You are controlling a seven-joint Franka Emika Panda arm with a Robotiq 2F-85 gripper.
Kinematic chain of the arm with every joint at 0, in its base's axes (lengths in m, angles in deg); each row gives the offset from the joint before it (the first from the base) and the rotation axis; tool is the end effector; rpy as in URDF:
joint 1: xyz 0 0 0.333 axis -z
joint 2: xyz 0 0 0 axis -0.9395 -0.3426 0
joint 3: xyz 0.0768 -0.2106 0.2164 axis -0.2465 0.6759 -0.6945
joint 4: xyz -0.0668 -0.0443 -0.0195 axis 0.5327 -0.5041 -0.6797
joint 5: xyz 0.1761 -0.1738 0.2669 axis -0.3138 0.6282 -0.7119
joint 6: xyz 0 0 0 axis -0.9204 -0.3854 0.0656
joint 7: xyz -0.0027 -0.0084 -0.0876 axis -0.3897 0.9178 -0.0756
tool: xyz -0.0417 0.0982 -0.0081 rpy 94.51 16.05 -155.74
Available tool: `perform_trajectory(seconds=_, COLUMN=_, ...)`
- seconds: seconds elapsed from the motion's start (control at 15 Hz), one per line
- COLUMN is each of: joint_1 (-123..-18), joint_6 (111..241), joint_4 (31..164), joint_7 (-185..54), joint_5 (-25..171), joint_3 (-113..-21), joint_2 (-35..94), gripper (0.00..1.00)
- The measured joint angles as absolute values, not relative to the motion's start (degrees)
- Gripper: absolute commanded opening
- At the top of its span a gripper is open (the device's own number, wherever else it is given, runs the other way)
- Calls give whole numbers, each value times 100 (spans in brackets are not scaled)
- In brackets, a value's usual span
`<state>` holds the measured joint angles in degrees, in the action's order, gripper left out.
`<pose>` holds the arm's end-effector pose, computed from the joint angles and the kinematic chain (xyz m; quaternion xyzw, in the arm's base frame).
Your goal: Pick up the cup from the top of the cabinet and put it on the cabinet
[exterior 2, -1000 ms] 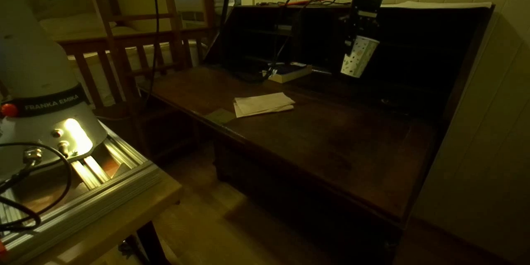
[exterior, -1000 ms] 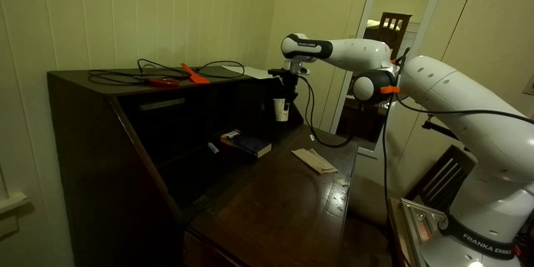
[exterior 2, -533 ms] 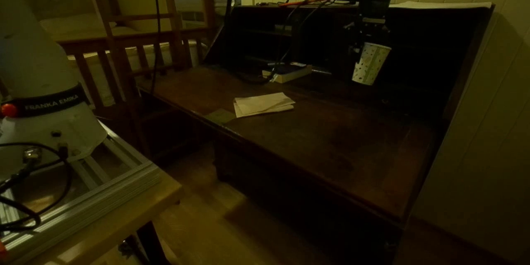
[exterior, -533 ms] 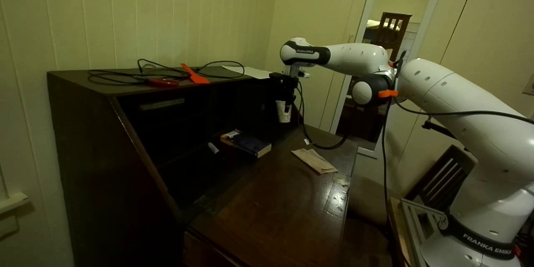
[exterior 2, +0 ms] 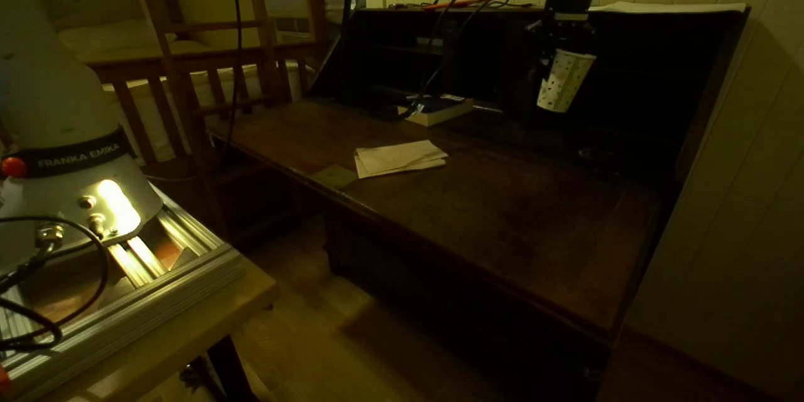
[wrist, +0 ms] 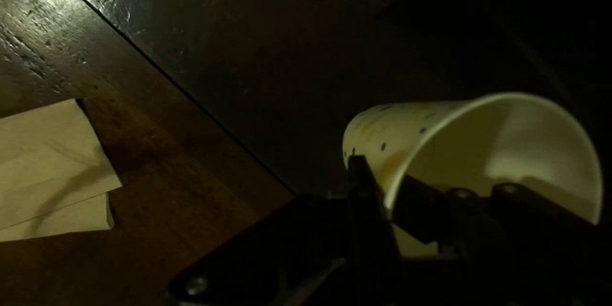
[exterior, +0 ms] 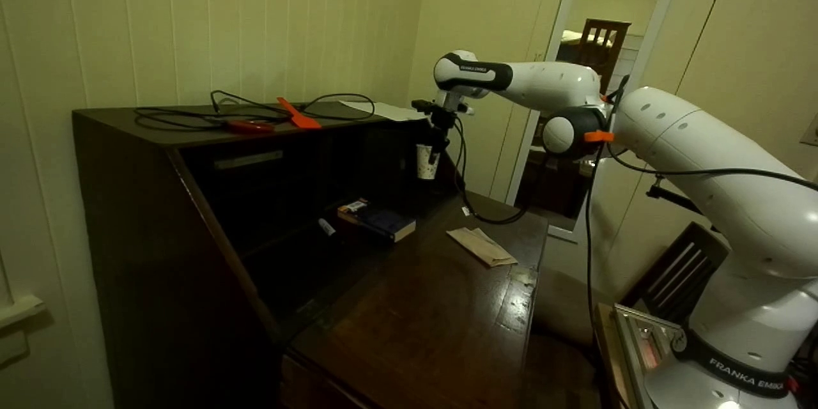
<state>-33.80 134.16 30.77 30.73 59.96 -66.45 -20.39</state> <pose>0.6152 -0.4556 0.3453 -0.3478 0.9361 0.0222 0.0484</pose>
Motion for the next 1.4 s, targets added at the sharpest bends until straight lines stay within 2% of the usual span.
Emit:
perform_trajectory(seconds=1.0, joint_1=-3647, joint_6=14114, joint_4=3096, joint_7=4523, joint_5=6572, joint_3=-6066, joint_2=-2432, gripper=1)
perform_trajectory(seconds=1.13, joint_1=-3675, joint_6=14124, joint_4=3096, joint_7=4618, joint_5=6601, joint_3=-6054, joint_2=-2499, gripper=32)
perform_trajectory(seconds=1.4, joint_1=-3678, joint_6=14133, joint_4=3096, joint_7=4726, joint_5=6605, joint_3=-6052, joint_2=-2566, gripper=57)
